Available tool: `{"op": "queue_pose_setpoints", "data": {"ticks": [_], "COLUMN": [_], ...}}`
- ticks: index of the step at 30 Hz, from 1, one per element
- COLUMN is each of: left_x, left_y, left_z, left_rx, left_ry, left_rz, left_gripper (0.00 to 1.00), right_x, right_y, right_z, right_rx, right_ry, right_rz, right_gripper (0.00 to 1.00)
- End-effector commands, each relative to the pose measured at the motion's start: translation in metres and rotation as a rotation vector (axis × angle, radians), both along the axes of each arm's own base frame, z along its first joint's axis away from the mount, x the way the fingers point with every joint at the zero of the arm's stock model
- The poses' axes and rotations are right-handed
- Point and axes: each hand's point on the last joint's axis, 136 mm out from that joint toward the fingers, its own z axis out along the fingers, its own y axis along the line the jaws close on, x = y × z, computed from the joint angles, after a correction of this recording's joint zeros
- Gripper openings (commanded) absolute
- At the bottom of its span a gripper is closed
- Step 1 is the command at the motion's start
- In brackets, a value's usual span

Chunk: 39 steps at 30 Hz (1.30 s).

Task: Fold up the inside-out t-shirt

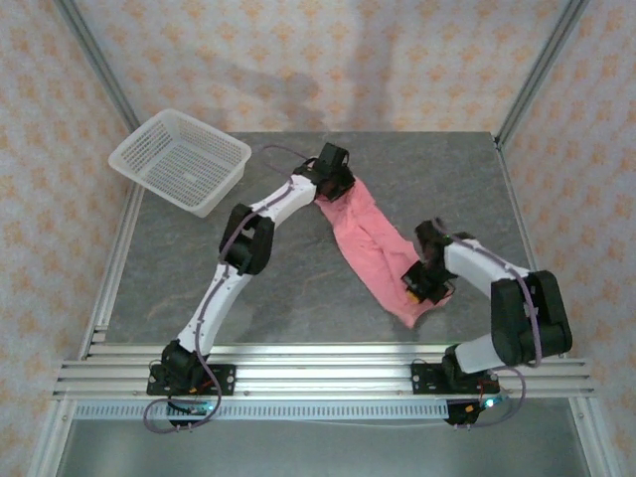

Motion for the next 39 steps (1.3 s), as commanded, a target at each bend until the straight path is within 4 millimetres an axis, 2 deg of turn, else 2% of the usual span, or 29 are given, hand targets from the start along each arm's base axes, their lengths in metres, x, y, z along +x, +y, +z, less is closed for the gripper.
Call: {"op": "queue_pose_setpoints", "data": {"ticks": [1,3,7,10,11,13,14,15,17,19,21,23,26,27,32,35,39], "left_x": [0.001,0.011,0.016,0.017,0.017,0.015,0.011,0.006,-0.007,-0.022,-0.034,-0.044,-0.049,-0.049,-0.039,-0.022,0.001], "left_y": [-0.007,-0.011,-0.013,-0.012,-0.011,-0.005,0.0,0.007,0.014,0.024,0.043,0.07,0.096,0.097,0.085,0.077,0.056], "left_z": [-0.027,-0.02,0.009,0.047,0.065,0.104,0.126,0.145,0.178,0.198,0.211,0.204,0.184,0.177,0.15,0.128,0.099], "left_rx": [-0.051,-0.113,-0.12,-0.1,-0.087,-0.054,-0.024,0.015,0.055,0.091,0.139,0.217,0.268,0.267,0.242,0.208,0.138], "left_ry": [0.082,0.061,0.003,-0.07,-0.103,-0.171,-0.206,-0.232,-0.276,-0.295,-0.289,-0.225,-0.124,-0.105,-0.107,-0.11,-0.129], "left_rz": [0.028,0.068,0.05,-0.008,-0.033,-0.08,-0.108,-0.13,-0.174,-0.195,-0.166,-0.104,-0.031,-0.021,0.009,0.047,0.042], "left_gripper": [0.0,0.0,0.0,0.0,0.04,0.15,0.2,0.25,0.32,0.36,0.36,0.31,0.02,0.0,0.0,0.0,0.0], "right_x": [-0.023,-0.021,-0.014,0.01,0.021,0.042,0.052,0.058,0.071,0.08,0.082,0.078,0.073,0.069,0.044,0.032,0.022], "right_y": [0.033,0.061,0.099,0.117,0.117,0.099,0.074,0.046,0.002,-0.017,-0.016,-0.015,-0.006,-0.003,0.001,0.004,0.017], "right_z": [0.008,0.018,0.029,0.061,0.078,0.108,0.117,0.121,0.116,0.108,0.099,0.086,0.066,0.062,0.044,0.035,0.03], "right_rx": [0.084,0.155,0.185,0.217,0.215,0.16,0.095,0.03,-0.021,-0.029,-0.035,-0.026,0.031,0.049,0.053,0.055,0.063], "right_ry": [0.072,0.061,0.035,-0.074,-0.133,-0.243,-0.288,-0.313,-0.354,-0.353,-0.294,-0.232,-0.221,-0.219,-0.175,-0.145,-0.125], "right_rz": [0.147,0.285,0.425,0.471,0.475,0.434,0.37,0.289,0.161,0.138,0.219,0.244,0.22,0.21,0.219,0.221,0.246], "right_gripper": [0.0,0.0,0.0,0.0,0.0,0.0,0.02,0.05,0.09,0.08,0.04,0.0,0.0,0.0,0.0,0.0,0.0]}}
